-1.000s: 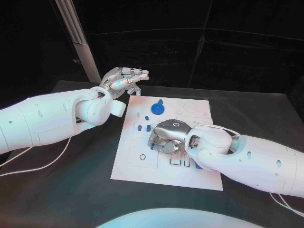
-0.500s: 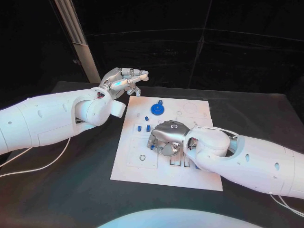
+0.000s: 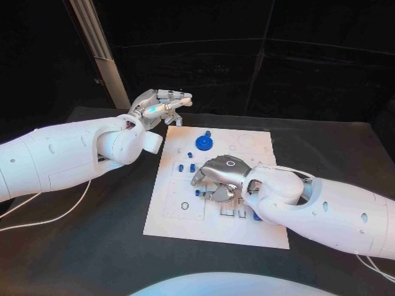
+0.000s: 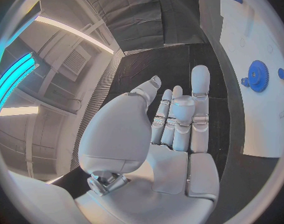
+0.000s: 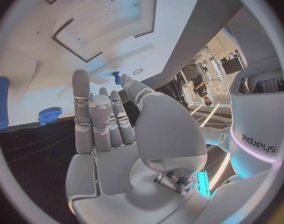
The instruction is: Assemble the parts on the task board
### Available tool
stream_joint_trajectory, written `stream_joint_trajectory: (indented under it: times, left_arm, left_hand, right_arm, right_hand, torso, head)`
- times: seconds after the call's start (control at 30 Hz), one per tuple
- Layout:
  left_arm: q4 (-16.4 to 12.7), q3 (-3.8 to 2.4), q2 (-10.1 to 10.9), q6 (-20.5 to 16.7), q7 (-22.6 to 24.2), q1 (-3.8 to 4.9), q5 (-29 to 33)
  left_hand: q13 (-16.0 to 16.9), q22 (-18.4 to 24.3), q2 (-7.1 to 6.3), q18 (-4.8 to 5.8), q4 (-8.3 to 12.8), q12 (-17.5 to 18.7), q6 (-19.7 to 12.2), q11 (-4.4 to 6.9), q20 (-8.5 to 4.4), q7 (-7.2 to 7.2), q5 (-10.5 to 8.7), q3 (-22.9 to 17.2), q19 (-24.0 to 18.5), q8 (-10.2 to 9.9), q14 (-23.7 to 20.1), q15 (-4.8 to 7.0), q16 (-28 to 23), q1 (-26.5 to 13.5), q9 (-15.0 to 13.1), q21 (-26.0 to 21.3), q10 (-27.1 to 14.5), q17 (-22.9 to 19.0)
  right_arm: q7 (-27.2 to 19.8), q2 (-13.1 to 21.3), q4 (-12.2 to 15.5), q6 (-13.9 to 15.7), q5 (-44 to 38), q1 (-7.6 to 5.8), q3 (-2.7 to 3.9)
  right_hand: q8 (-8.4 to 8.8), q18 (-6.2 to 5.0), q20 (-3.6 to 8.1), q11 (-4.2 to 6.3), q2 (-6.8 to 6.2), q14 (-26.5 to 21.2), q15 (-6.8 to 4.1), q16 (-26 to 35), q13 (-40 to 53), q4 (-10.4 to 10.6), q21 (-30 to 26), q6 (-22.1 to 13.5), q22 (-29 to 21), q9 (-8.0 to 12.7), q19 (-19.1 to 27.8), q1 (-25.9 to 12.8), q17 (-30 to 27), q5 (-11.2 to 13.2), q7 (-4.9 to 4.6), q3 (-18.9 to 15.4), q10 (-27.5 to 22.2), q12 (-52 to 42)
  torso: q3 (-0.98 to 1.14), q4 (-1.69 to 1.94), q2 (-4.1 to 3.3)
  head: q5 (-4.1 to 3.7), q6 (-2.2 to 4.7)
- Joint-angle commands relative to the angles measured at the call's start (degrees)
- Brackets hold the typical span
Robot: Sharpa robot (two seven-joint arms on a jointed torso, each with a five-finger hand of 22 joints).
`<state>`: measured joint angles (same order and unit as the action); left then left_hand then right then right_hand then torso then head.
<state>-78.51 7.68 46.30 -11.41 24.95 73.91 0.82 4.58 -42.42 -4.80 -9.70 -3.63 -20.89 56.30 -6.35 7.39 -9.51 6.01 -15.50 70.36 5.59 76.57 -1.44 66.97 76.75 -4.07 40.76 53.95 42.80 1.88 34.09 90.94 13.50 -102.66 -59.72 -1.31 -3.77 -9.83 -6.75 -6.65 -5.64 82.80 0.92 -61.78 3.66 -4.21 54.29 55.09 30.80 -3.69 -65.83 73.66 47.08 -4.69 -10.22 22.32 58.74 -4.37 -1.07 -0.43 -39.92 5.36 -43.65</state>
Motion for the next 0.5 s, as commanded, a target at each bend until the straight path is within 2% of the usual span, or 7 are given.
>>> stream_joint_trajectory:
  times: [0.03,0.17,0.27,0.4,0.47,0.5]
  left_arm:
    - [0.08,-0.03,0.03,0.76,0.13,0.1,0.09]
    - [0.12,-0.02,0.13,0.78,0.1,0.1,0.09]
    - [0.08,-0.02,0.28,0.77,0.05,0.1,0.09]
    - [0.02,-0.02,0.45,0.79,0.0,0.1,0.09]
    - [0.04,-0.01,0.49,0.8,-0.03,0.1,0.09]
    - [0.04,-0.01,0.49,0.82,-0.03,0.1,0.09]
  left_hand:
    - [-0.07,0.05,0.32,-0.61,0.16,-0.39,-0.02,0.07,-0.4,-0.29,-0.18,0.2,-0.11,0.2,-0.37,0.18,0.29,-0.05,0.04,-0.3,-0.37,-0.06]
    - [-0.07,0.05,0.32,-0.61,0.16,-0.39,-0.02,0.07,-0.4,-0.29,-0.18,0.2,-0.11,0.2,-0.37,0.18,0.29,-0.05,0.04,-0.3,-0.37,-0.06]
    - [-0.07,0.05,0.32,-0.61,0.16,-0.39,-0.02,0.07,-0.4,-0.29,-0.18,0.2,-0.11,0.2,-0.37,0.18,0.29,-0.05,0.04,-0.3,-0.37,-0.06]
    - [-0.07,0.05,0.32,-0.61,0.16,-0.39,-0.02,0.07,-0.4,-0.29,-0.18,0.2,-0.11,0.2,-0.37,0.18,0.29,-0.05,0.04,-0.3,-0.37,-0.06]
    - [-0.07,0.05,0.32,-0.61,0.16,-0.39,-0.02,0.07,-0.4,-0.29,-0.18,0.2,-0.11,0.2,-0.37,0.18,0.29,-0.05,0.04,-0.3,-0.37,-0.06]
    - [-0.07,0.05,0.32,-0.61,0.16,-0.39,-0.02,0.07,-0.4,-0.29,-0.18,0.2,-0.11,0.2,-0.37,0.18,0.29,-0.05,0.04,-0.3,-0.37,-0.06]
  right_arm:
    - [-2.46,0.96,0.91,6.87,2.76,-0.08,0.01]
    - [-2.66,3.57,2.85,8.04,4.78,-0.08,0.01]
    - [-1.79,6.88,4.97,7.44,6.97,-0.2,0.04]
    - [0.63,11.55,6.89,4.12,9.52,-1.45,0.1]
    - [1.6,13.73,7.13,1.67,10.09,-2.5,0.12]
    - [2.08,14.65,7.16,0.64,9.99,-2.93,0.13]
  right_hand:
    - [0.21,-0.63,-0.02,-0.04,-0.1,-0.36,0.22,0.22,0.12,0.14,-0.4,-0.51,-0.2,-0.08,0.17,0.51,-0.16,-0.1,-0.09,-0.67,-0.46,-0.58]
    - [-0.09,-0.55,-0.05,-0.05,0.24,-0.15,0.23,0.08,0.21,0.37,-0.26,0.2,0.12,-0.25,-0.29,0.86,-0.01,-0.63,-0.17,-1.25,-0.18,-1.42]
    - [-0.23,-0.45,-0.01,0.03,0.44,0.07,0.18,-0.26,0.24,0.57,0.14,0.73,0.74,-0.32,-0.81,1.0,0.41,-0.77,-0.13,-1.56,0.17,-2.0]
    - [-0.04,-0.37,0.03,0.13,0.1,0.24,0.12,-0.46,0.18,1.01,0.39,0.72,1.1,-0.26,-1.23,0.66,0.57,-0.77,0.01,-2.47,0.08,-2.47]
    - [0.25,-0.57,0.0,0.14,-0.84,-0.04,0.08,0.24,0.07,1.77,-0.87,-1.25,-0.55,-0.01,-0.49,-0.26,-0.42,-2.42,0.14,-4.41,-1.36,-2.35]
    - [0.29,-0.77,0.03,0.19,-1.25,-0.55,0.13,1.4,0.0,1.96,-1.88,-2.94,-1.81,0.12,0.18,-0.24,-1.99,-3.23,0.17,-5.47,-2.63,-2.1]
  torso:
    - [-0.01,-0.03,0.01]
    - [-0.01,-0.02,0.06]
    - [-0.09,-0.06,0.1]
    - [-0.05,-0.17,0.13]
    - [-0.01,-0.32,0.18]
    - [-0.01,-0.25,0.12]
  head:
    - [-0.1,0.13]
    - [-0.04,0.1]
    - [-0.27,0.31]
    - [-0.65,0.65]
    - [-0.81,0.86]
    - [-0.97,1.0]
